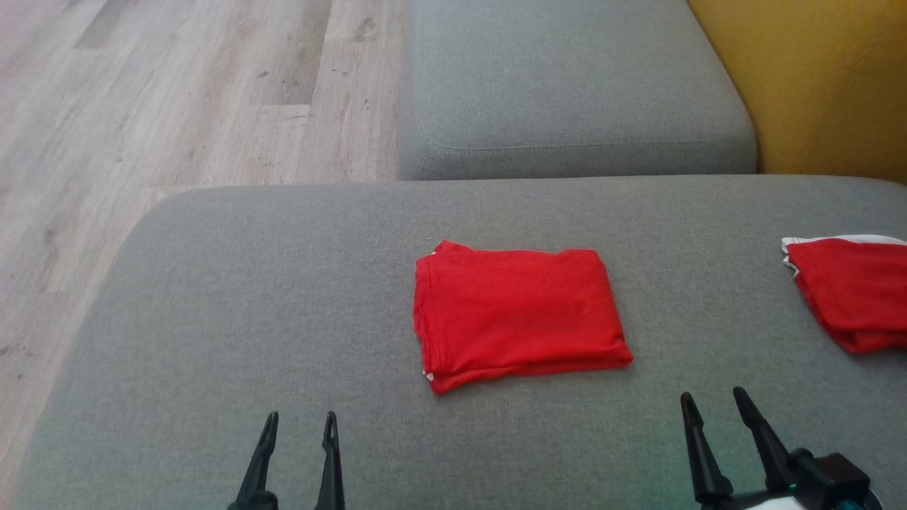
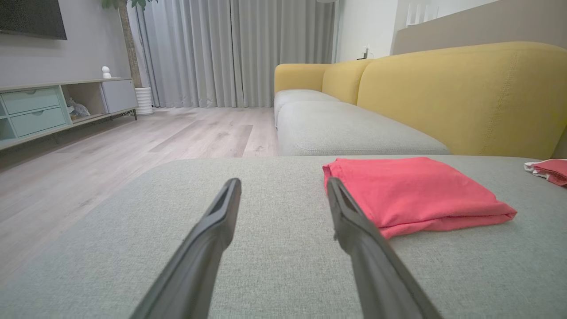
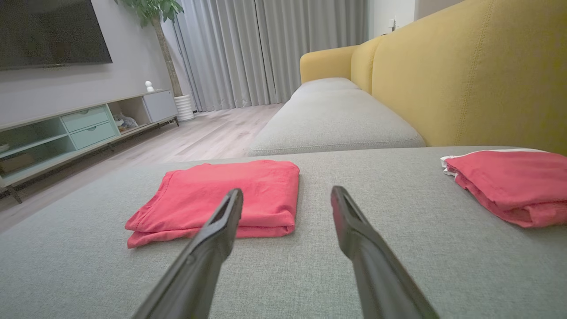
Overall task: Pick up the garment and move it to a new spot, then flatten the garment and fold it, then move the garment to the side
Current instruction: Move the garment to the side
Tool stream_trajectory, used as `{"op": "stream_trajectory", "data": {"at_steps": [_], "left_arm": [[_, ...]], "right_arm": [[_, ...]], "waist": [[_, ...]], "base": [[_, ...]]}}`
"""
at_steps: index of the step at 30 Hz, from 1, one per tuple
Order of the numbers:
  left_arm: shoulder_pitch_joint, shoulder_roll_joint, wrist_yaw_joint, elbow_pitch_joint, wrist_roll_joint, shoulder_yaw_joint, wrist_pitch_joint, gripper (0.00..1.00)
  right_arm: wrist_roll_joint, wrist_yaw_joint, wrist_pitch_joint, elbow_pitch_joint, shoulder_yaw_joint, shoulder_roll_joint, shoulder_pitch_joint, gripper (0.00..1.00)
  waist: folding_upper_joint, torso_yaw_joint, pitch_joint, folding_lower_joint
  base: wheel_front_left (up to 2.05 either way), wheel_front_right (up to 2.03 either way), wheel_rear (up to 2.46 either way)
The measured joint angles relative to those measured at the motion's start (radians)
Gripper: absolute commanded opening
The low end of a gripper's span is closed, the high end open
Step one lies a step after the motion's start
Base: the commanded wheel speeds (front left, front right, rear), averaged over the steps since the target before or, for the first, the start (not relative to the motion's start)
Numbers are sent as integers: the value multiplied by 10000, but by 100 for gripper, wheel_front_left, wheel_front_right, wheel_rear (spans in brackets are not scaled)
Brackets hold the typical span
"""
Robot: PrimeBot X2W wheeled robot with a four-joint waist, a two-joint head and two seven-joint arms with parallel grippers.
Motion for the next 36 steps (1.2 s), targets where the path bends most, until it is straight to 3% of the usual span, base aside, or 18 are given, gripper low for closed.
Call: {"op": "stream_trajectory", "data": {"at_steps": [10,17,22,32,34,35,36], "left_arm": [[-12,-8,12,-238,318,-19,0,100],[-501,-23,-23,-727,616,-180,0,100],[-981,-38,-104,-800,646,-374,0,100],[-1465,-79,-102,-777,686,-575,-2,100],[-1625,-82,-94,-775,685,-663,-2,100],[-1689,-90,-88,-775,683,-700,-2,100],[-1723,-94,-84,-775,658,-708,0,100]], "right_arm": [[257,0,0,734,-173,-44,-741,100],[1091,0,88,3103,-12,-596,-3202,100],[2080,0,1016,4614,512,-1022,-4944,100],[3298,0,1927,7031,1724,-1218,-7175,100],[3459,0,2090,7382,1965,-1133,-7512,91],[3532,0,2090,7515,2123,-1080,-7644,64],[3620,0,2121,7628,2249,-1001,-7751,16]], "waist": [[0,35,534,1],[0,275,1391,3],[0,539,1980,4],[0,941,2686,2],[0,989,2815,2],[0,1011,2870,2],[0,1029,2909,2]], "base": [[0,0,0],[0,0,0],[0,0,0],[0,0,0],[0,0,0],[0,0,0],[0,0,0]]}}
